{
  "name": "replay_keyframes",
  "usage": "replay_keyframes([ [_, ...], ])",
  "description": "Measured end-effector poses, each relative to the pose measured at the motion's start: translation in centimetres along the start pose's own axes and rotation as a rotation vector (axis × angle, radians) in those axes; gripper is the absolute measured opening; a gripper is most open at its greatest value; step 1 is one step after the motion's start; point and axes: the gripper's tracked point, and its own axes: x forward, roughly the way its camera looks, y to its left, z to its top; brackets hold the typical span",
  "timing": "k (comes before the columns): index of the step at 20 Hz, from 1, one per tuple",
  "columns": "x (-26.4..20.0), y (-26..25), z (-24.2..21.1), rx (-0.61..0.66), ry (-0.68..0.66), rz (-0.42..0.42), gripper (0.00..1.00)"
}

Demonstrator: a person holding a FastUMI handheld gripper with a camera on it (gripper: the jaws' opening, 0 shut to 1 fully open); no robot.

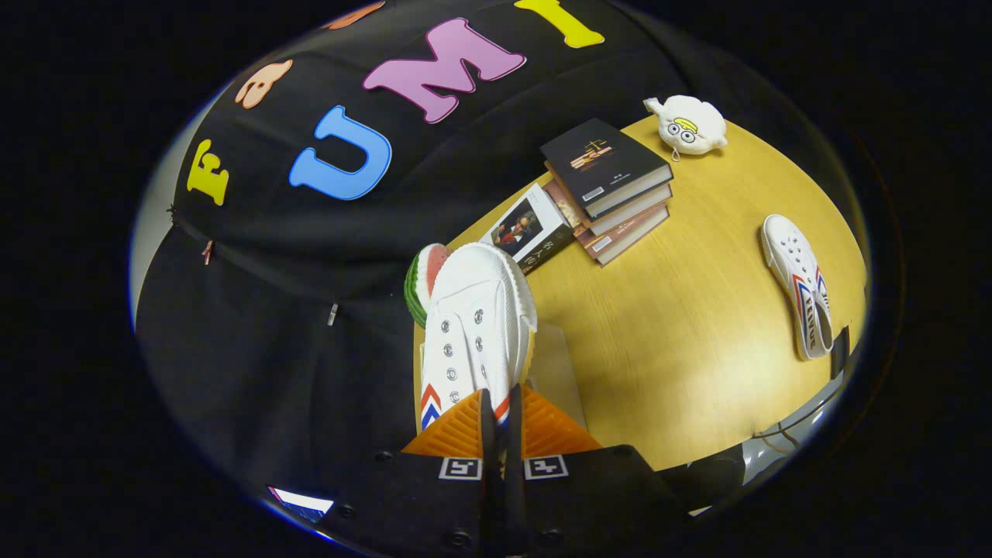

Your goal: Open the storage box then place both shoes into the box .Put the left shoe in first, then the right shoe, with the right side of both shoes facing outward in a uniform manner.

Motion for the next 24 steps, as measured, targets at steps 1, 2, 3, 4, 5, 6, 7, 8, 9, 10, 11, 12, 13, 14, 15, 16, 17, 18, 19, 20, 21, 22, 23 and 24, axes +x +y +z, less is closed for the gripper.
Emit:
replay_keyframes([
  [1, 0.8, 1.0, -0.9, -0.019, 0.013, 0.000, 0.05],
  [2, 1.7, 2.2, -1.7, -0.033, 0.023, 0.007, 0.05],
  [3, 2.6, 3.4, -2.4, -0.050, 0.036, 0.017, 0.05],
  [4, 3.5, 4.6, -3.2, -0.062, 0.043, 0.027, 0.05],
  [5, 4.3, 5.5, -3.9, -0.072, 0.052, 0.035, 0.05],
  [6, 5.2, 6.5, -4.7, -0.087, 0.060, 0.042, 0.05],
  [7, 5.9, 7.1, -5.4, -0.101, 0.071, 0.044, 0.05],
  [8, 6.7, 7.5, -6.2, -0.116, 0.086, 0.040, 0.05],
  [9, 7.5, 7.8, -6.9, -0.127, 0.098, 0.031, 0.05],
  [10, 8.3, 8.0, -7.5, -0.138, 0.108, 0.021, 0.05],
  [11, 9.1, 8.1, -8.0, -0.145, 0.115, 0.008, 0.05],
  [12, 9.7, 8.0, -8.3, -0.150, 0.120, -0.007, 0.05],
  [13, 10.2, 7.8, -8.5, -0.150, 0.128, -0.027, 0.05],
  [14, 10.8, 7.4, -8.6, -0.146, 0.132, -0.051, 0.05],
  [15, 11.1, 7.1, -8.5, -0.144, 0.132, -0.070, 0.05],
  [16, 11.5, 6.8, -8.4, -0.144, 0.132, -0.085, 0.05],
  [17, 11.8, 6.7, -8.5, -0.147, 0.133, -0.095, 0.05],
  [18, 12.0, 6.6, -8.8, -0.154, 0.138, -0.103, 0.05],
  [19, 12.2, 6.4, -8.9, -0.157, 0.142, -0.112, 0.05],
  [20, 12.4, 6.2, -9.2, -0.159, 0.148, -0.123, 0.05],
  [21, 12.5, 6.0, -9.7, -0.156, 0.160, -0.130, 0.05],
  [22, 12.9, 6.9, -10.1, -0.126, 0.158, -0.083, 0.08],
  [23, 13.5, 8.1, -9.9, -0.087, 0.148, -0.033, 0.14],
  [24, 13.4, 8.9, -9.0, -0.073, 0.129, -0.016, 0.42],
])
